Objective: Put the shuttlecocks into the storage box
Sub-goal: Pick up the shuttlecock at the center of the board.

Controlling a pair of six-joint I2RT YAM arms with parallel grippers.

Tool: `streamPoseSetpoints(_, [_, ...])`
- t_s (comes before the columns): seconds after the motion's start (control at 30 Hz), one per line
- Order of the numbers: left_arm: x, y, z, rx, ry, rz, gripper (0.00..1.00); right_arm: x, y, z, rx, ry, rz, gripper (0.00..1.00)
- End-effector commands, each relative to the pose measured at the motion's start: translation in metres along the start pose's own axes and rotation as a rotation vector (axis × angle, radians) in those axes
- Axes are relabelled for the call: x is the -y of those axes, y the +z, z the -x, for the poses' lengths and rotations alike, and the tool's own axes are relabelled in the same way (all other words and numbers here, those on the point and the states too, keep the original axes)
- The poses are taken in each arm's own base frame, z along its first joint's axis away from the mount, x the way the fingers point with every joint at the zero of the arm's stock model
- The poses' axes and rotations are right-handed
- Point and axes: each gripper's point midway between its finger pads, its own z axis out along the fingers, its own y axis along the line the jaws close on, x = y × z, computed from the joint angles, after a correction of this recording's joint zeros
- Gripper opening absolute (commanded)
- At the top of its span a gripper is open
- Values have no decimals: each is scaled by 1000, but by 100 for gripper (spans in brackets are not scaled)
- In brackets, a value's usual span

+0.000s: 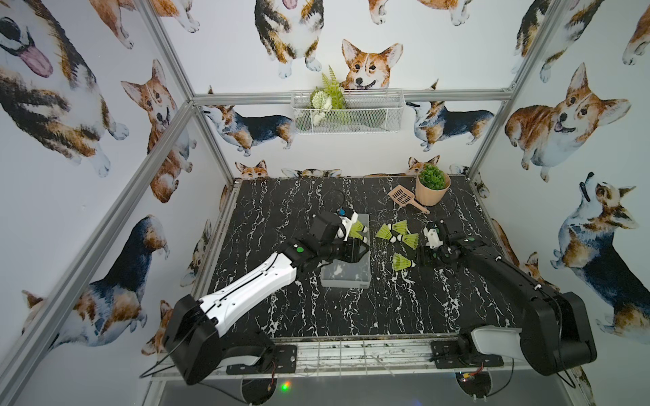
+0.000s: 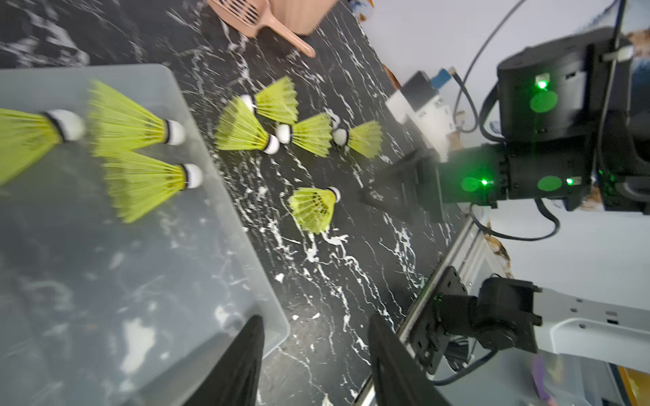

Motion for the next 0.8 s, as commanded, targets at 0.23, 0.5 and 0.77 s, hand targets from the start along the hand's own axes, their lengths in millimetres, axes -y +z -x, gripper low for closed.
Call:
streamPoseSetpoints(0.23, [43, 100, -10, -56, -105, -83, 52, 6, 23, 12, 2, 142, -32, 53])
streamPoseSetpoints(0.5, [29, 144, -29, -133, -147, -20, 58, 3, 38, 12, -28, 178, -13, 52])
streamPoseSetpoints(0.77, [12, 165, -40, -167, -174, 31, 56, 0, 43, 13, -33, 188, 10, 51])
